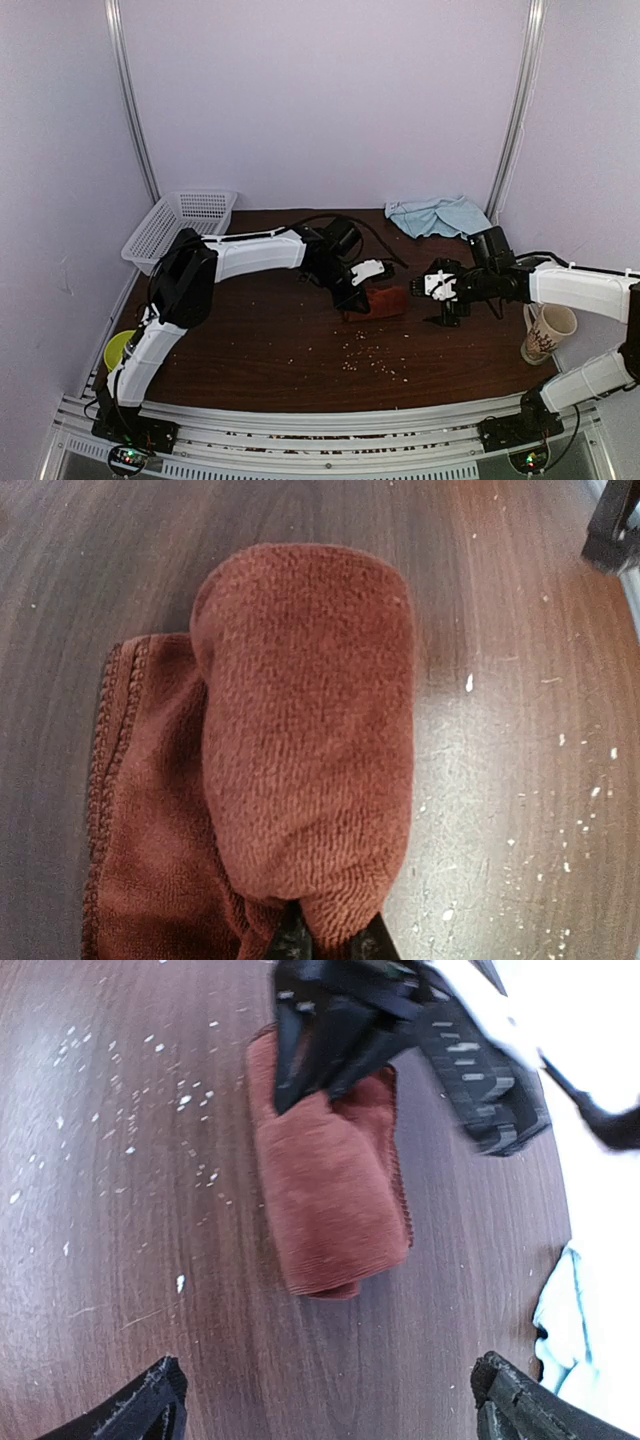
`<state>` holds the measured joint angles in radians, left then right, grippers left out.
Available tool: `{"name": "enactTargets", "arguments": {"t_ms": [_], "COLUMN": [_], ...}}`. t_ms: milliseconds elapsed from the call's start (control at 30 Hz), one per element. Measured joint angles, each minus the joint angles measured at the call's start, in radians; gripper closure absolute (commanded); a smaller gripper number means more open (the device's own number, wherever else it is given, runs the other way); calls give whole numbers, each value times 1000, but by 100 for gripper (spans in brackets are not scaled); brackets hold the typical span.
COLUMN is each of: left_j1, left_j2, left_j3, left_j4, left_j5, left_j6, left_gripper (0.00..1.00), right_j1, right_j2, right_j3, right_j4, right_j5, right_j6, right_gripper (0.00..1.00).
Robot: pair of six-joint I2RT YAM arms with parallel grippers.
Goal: Roll the towels
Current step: Roll the towel at the center of the board.
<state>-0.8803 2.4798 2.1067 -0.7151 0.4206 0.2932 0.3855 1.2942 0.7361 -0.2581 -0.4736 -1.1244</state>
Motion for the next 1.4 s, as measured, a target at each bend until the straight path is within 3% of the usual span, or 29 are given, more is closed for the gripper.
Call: {"name": "enactTargets", "arguments": {"t_ms": [133, 300, 567, 833, 1133, 1400], "left_j1": [28, 38, 52, 61, 68, 71], "left_j2": [19, 38, 98, 108, 113, 111], "left_j3": [11, 40, 150, 160, 166, 161], "left_j4": [-1, -20, -105, -109, -113, -111], "left_j5": [107, 143, 186, 215, 232, 237], "left_j6": [-30, -65, -135, -165, -169, -167], "left_gripper": [100, 100, 100, 100, 97, 87], "right_j1": [1, 64, 313, 378, 410, 418], "right_j2": [-39, -51, 92, 295, 462, 537], "right_j3": [-80, -145, -201, -133, -56, 26], "right_j4": [56, 169, 479, 644, 706, 669], "right_j5": [-42, -31, 240, 470, 628, 708], "right_j6": [-75, -116, -116, -85, -90, -73], "right_gripper": [0, 0, 12, 20, 41, 77]}}
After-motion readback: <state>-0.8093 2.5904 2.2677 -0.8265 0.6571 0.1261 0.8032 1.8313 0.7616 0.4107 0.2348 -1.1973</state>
